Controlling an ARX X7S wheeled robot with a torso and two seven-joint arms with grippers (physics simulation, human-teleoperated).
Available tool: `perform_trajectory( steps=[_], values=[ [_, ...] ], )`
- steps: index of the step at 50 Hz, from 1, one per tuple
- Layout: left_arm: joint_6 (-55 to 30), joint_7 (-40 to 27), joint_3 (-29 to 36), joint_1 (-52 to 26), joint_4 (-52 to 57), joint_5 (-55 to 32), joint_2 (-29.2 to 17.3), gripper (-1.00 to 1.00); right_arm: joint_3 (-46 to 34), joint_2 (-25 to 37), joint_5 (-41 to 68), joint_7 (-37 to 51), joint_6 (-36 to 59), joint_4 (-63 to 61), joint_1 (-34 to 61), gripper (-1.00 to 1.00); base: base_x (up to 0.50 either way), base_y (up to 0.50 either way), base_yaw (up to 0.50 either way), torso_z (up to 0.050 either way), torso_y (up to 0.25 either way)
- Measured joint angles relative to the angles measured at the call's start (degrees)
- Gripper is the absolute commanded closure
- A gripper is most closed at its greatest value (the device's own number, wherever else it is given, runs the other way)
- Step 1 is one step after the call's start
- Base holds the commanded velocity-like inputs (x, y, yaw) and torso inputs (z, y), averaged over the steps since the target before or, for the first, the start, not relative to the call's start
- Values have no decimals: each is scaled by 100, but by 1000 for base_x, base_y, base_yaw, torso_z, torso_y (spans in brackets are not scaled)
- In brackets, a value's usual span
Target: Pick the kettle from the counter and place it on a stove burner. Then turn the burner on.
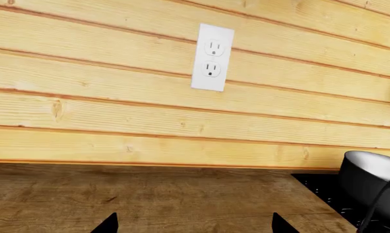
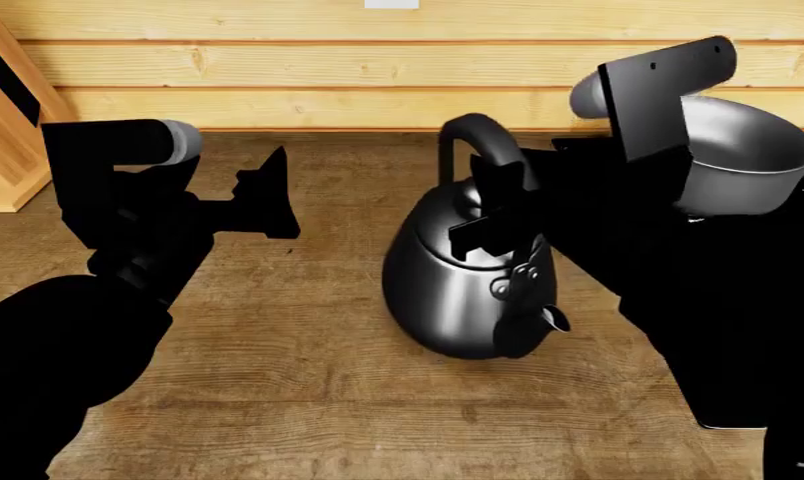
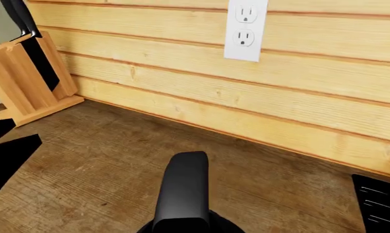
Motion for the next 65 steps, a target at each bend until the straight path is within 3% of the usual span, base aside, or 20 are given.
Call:
perform_trajectory(
  steps=[34, 65],
  values=[
    [-106, -186, -75, -33, 303, -301, -88, -100, 99, 281, 1008, 690, 58, -198, 656, 100, 0, 0, 0, 1, 2],
    [-123, -312, -114, 12, 530, -480, -161, -100, 372, 520, 1518, 1021, -263, -404, 574, 100, 0, 0, 0, 1, 2]
  ],
)
